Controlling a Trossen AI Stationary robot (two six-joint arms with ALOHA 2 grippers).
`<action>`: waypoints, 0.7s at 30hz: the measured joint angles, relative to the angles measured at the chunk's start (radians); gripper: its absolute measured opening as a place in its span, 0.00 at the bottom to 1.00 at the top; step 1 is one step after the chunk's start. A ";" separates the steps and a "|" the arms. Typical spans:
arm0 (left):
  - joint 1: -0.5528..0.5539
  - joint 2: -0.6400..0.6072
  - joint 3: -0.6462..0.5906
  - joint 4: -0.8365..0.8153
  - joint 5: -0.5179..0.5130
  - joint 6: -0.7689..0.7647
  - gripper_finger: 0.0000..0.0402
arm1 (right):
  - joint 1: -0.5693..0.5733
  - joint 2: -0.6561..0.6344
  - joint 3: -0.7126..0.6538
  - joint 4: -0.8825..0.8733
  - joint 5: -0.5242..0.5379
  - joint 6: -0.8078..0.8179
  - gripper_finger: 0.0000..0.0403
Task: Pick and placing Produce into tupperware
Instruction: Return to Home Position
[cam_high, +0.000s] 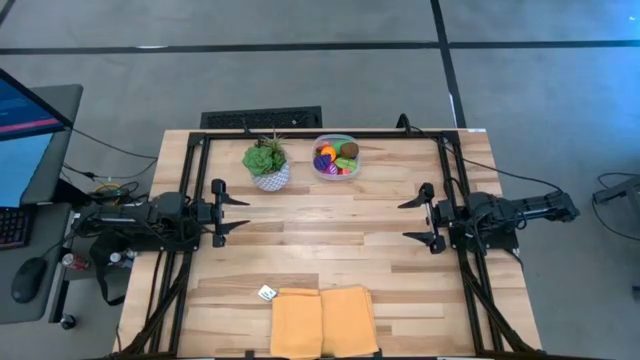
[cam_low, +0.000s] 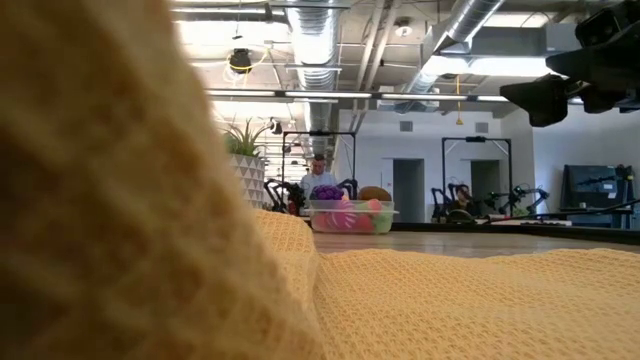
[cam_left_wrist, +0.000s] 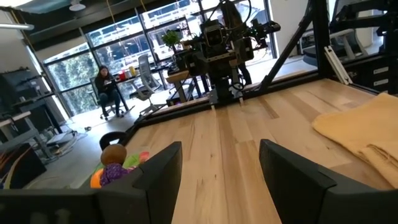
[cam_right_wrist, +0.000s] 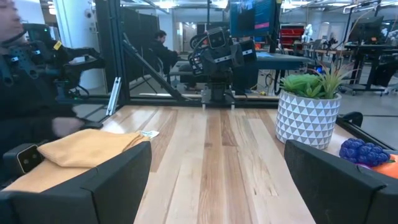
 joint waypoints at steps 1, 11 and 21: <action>0.000 0.000 0.000 0.000 0.000 -0.001 0.51 | 0.000 0.000 0.000 0.000 0.000 0.000 0.97; 0.000 0.000 0.000 0.000 0.000 -0.006 0.51 | 0.000 0.000 0.000 0.000 0.000 0.000 0.97; 0.000 0.000 0.000 0.000 0.000 -0.004 0.51 | 0.000 0.000 0.000 0.000 0.000 0.000 0.97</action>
